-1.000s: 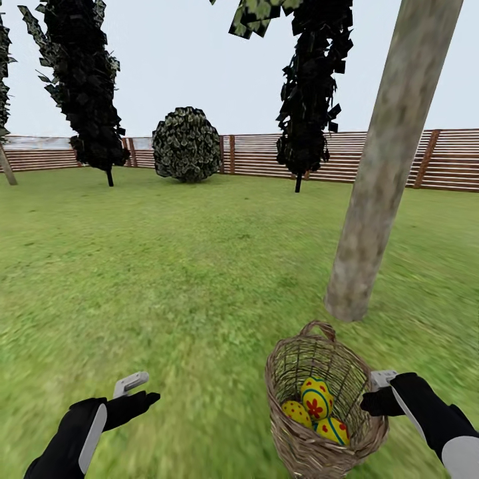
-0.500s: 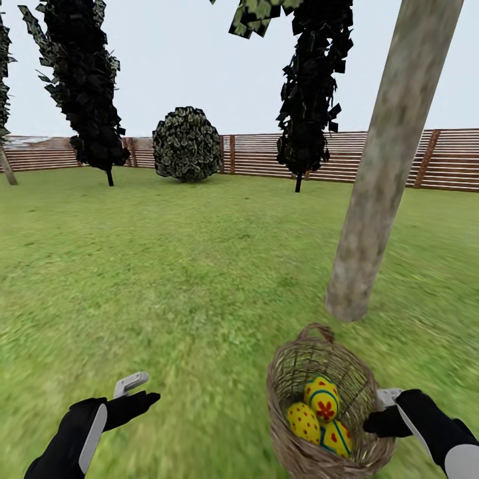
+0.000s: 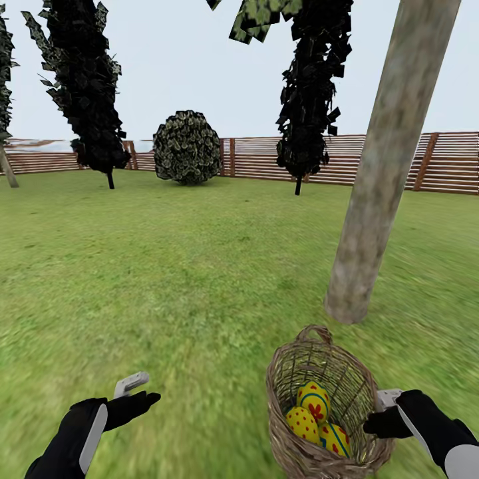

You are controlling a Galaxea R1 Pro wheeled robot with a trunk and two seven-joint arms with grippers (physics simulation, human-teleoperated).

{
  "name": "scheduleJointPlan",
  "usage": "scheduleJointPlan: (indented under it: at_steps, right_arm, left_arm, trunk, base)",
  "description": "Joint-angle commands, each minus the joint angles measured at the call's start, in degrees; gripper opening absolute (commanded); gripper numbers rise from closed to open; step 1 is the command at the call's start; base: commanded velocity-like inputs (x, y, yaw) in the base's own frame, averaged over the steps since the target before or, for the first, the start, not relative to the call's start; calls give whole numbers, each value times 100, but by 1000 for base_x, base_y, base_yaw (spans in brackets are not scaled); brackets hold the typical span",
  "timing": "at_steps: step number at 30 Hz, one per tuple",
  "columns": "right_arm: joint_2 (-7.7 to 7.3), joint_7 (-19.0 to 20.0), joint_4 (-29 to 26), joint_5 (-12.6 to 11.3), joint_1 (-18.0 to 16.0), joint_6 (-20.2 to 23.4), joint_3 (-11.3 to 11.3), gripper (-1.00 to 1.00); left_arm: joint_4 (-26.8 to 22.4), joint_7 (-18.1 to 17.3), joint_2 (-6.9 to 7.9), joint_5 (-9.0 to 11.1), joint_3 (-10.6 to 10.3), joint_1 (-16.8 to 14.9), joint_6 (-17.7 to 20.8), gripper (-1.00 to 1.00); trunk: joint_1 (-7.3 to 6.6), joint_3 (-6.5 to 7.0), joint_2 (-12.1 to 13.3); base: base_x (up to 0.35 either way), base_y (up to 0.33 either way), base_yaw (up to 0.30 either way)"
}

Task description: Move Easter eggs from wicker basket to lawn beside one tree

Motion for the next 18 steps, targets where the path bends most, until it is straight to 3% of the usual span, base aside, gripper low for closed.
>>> scheduleJointPlan:
  at_steps: [1,18]
  right_arm:
    - [-6,35,-7,56,-2,16,28,100]
    - [11,35,11,40,-2,14,37,100]
  left_arm:
    - [-5,8,-1,51,9,-3,41,100]
    - [-1,14,-1,51,18,-3,42,100]
  trunk:
    - [-4,17,-1]
    - [-47,393,22]
  base:
    - [0,0,0]
    - [0,0,0]
